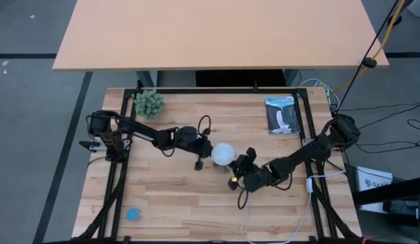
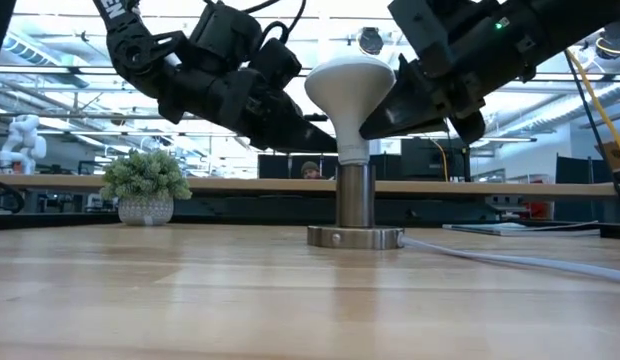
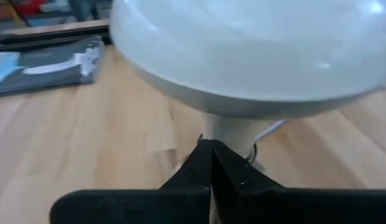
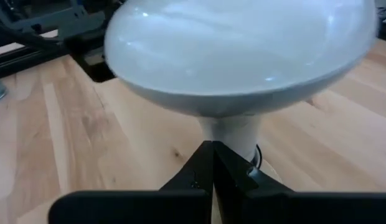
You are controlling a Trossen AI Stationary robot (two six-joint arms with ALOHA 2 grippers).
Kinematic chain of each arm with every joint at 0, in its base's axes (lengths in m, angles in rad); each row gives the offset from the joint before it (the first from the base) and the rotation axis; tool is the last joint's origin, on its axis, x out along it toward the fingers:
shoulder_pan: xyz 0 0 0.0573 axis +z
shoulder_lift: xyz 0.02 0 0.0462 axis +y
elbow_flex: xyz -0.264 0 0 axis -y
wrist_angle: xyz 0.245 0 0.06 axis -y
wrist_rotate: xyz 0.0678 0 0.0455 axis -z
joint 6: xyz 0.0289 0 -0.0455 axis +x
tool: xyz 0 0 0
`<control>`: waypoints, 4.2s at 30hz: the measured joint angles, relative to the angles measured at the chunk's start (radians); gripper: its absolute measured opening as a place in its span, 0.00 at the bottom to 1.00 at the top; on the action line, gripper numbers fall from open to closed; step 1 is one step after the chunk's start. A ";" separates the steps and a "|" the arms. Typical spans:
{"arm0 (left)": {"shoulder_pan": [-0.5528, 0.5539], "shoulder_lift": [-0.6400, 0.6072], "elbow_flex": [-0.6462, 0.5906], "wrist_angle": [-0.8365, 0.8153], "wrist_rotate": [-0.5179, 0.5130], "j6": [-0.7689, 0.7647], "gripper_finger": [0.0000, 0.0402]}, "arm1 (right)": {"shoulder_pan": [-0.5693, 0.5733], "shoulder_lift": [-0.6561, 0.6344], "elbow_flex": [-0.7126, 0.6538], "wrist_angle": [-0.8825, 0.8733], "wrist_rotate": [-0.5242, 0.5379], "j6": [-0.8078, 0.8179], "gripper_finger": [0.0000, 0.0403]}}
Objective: Screw lightbulb
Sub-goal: Remove the white lightbulb from the desk lamp, then return to Home Position
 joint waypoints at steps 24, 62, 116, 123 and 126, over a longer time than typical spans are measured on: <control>-0.144 0.000 0.000 -0.126 -0.124 -0.123 0.00 | 0.034 0.000 0.000 -0.331 0.027 0.336 0.00; -0.035 -0.037 -0.035 -0.157 -0.176 -0.293 0.00 | 0.112 -0.057 0.000 -0.550 -0.263 0.441 0.00; -0.213 -1.175 -0.724 -0.551 -0.327 -0.363 0.00 | 0.049 -0.066 -0.002 -0.537 -0.193 0.173 0.00; -0.213 -1.175 -0.724 -0.549 -0.327 -0.368 0.00 | -0.040 -0.256 -0.155 -0.417 -0.220 -0.026 0.00; -0.213 -1.175 -0.724 -0.542 -0.311 -0.371 0.00 | -0.101 -0.377 -0.296 -0.174 -0.342 -0.183 0.00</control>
